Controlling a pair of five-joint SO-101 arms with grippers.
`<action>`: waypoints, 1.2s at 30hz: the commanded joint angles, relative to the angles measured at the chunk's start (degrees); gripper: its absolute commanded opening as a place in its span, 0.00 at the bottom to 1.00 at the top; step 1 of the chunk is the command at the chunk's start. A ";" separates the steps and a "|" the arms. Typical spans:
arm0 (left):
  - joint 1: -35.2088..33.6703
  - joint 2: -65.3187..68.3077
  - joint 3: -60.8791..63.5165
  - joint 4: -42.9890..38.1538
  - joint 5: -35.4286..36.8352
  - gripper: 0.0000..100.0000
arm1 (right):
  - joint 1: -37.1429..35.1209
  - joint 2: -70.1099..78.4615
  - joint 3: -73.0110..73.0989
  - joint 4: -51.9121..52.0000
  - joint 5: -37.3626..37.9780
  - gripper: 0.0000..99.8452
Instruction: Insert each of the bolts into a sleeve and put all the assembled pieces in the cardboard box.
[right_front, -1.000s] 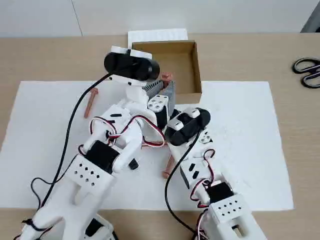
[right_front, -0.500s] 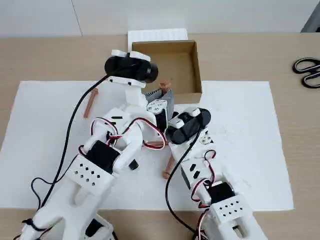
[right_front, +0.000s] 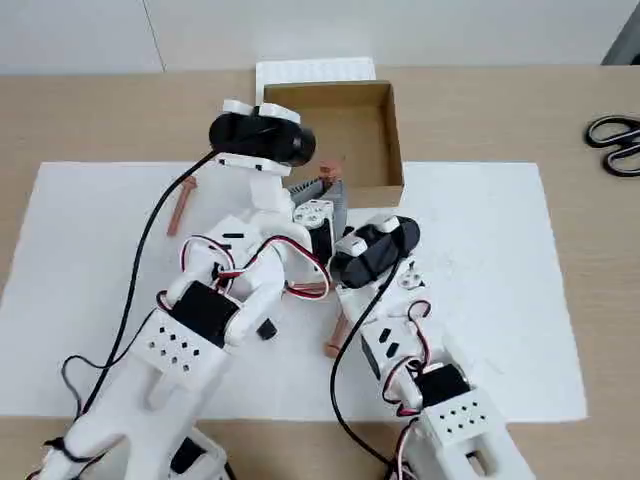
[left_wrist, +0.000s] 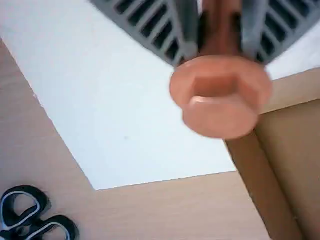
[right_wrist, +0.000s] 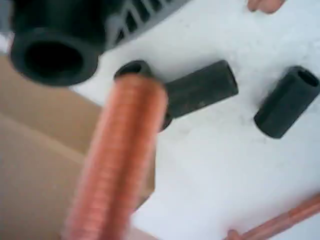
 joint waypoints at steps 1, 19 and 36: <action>4.22 -1.32 -1.98 -2.02 0.53 0.01 | -4.09 0.40 -2.64 0.57 0.26 0.00; 4.31 -1.23 -1.98 -2.20 0.53 0.01 | -8.66 0.48 -2.64 1.01 0.26 0.00; 7.47 -0.18 4.18 -6.15 0.44 0.01 | -9.98 0.40 -2.99 0.92 0.26 0.00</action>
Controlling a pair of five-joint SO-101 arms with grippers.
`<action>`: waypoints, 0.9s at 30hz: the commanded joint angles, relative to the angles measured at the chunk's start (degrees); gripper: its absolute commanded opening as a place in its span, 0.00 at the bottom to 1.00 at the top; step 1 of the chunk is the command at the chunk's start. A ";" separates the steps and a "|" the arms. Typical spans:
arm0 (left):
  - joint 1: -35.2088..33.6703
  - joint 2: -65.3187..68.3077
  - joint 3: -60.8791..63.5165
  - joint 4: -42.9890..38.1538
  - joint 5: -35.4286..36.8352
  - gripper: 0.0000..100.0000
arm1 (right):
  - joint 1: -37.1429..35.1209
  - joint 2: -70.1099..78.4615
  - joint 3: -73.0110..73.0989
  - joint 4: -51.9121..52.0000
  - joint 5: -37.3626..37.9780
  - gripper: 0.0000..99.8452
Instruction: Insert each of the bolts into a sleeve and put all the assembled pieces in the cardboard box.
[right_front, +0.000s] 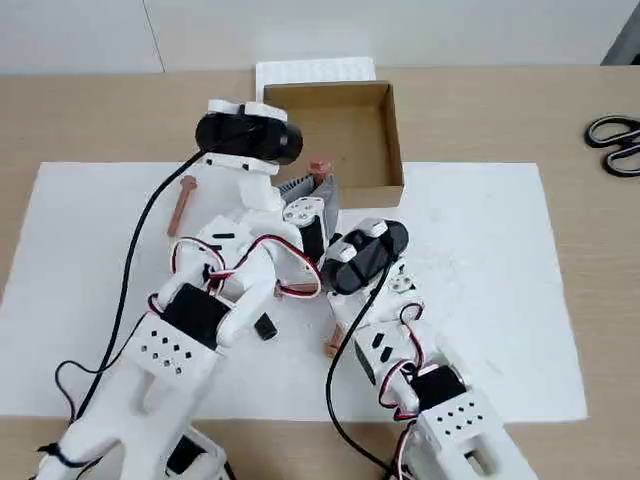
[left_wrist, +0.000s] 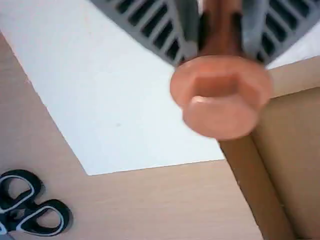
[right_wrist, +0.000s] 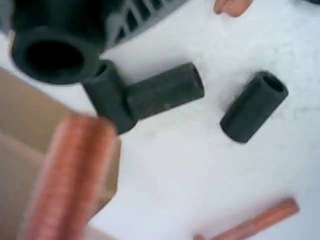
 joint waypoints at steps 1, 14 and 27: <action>7.56 1.67 1.89 -5.19 0.35 0.01 | -6.11 0.22 -3.52 0.22 0.35 0.00; 7.74 5.01 -2.24 -4.75 -0.88 0.01 | -3.65 0.22 -5.63 0.22 0.35 0.00; 1.23 5.10 -34.15 20.31 1.32 0.01 | 1.80 -2.51 -5.63 -1.01 1.23 0.00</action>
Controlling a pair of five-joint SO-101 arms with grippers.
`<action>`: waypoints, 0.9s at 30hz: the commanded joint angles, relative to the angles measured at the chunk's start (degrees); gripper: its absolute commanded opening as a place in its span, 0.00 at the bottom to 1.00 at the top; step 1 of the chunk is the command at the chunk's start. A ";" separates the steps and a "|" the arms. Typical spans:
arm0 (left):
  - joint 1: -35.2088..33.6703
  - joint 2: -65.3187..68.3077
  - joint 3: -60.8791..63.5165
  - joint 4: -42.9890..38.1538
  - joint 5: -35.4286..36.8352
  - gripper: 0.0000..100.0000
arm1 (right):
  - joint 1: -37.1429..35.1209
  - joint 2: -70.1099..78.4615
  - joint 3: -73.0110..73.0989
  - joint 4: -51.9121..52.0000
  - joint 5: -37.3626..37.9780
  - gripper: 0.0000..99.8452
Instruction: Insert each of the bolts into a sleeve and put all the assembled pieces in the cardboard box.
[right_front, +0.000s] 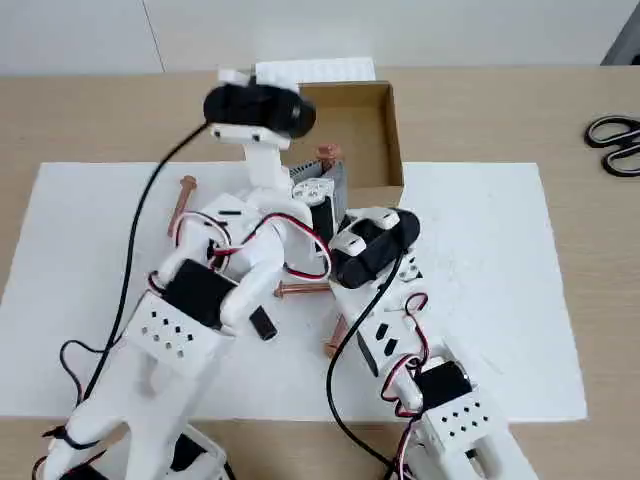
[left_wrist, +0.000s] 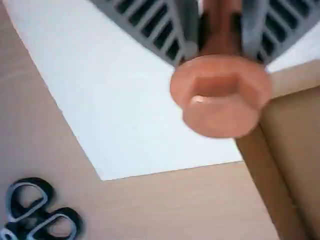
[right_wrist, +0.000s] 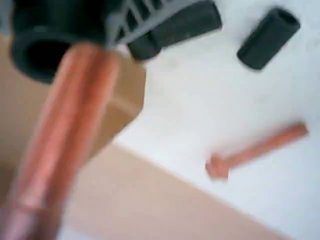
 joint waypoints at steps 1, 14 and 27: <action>0.09 -0.44 -15.69 4.48 0.70 0.01 | -0.48 -2.42 -0.35 -0.40 1.23 0.00; -4.22 3.25 -25.80 14.77 4.04 0.01 | -0.75 -32.13 15.21 0.57 1.14 0.00; 5.10 3.78 -19.82 13.36 3.96 0.01 | -0.66 -39.25 14.77 3.82 1.58 0.00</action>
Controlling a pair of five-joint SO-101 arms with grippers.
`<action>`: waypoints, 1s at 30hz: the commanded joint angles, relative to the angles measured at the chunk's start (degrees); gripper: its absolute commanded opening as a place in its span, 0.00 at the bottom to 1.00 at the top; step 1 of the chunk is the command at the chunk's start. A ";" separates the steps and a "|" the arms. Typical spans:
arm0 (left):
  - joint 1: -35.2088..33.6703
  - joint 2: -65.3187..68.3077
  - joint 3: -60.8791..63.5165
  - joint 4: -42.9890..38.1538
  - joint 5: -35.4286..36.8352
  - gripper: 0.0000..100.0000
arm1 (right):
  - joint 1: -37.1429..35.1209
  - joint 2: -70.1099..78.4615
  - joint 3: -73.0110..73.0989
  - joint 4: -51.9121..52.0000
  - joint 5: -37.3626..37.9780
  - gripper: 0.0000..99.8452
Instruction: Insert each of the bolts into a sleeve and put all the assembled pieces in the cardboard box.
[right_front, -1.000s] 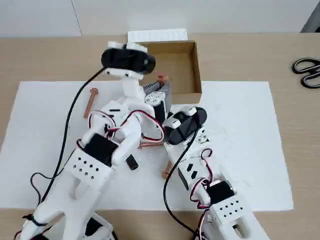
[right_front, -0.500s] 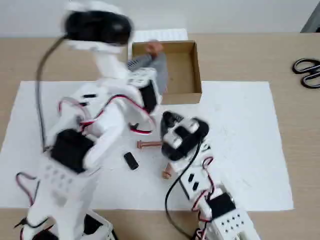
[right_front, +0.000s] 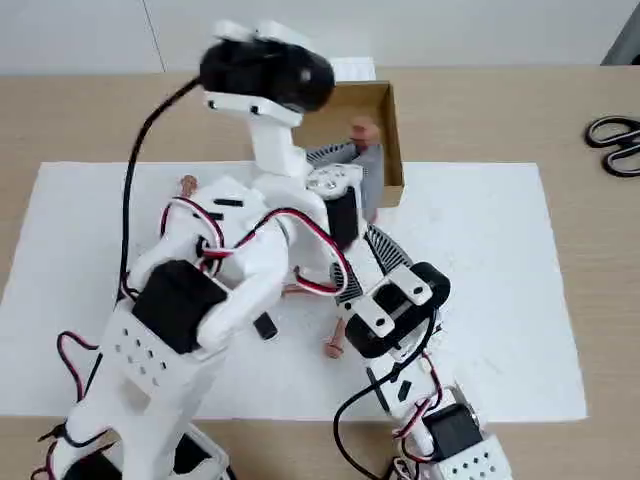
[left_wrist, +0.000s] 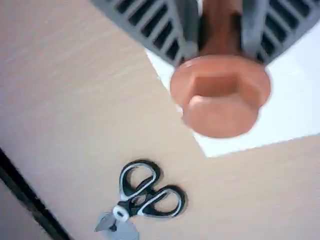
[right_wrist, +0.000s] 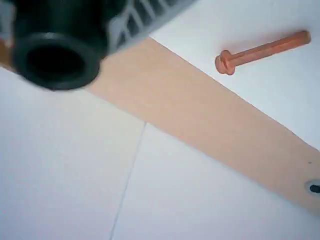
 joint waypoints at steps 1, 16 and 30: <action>0.26 -0.44 3.47 -1.41 0.09 0.01 | -0.04 -1.36 0.44 0.22 0.53 0.00; -6.86 -2.29 3.21 -2.29 -5.71 0.01 | -0.04 -1.27 0.44 7.52 0.18 0.00; -3.69 -12.84 6.11 3.08 -5.27 0.01 | -0.04 -1.27 0.44 7.96 0.09 0.00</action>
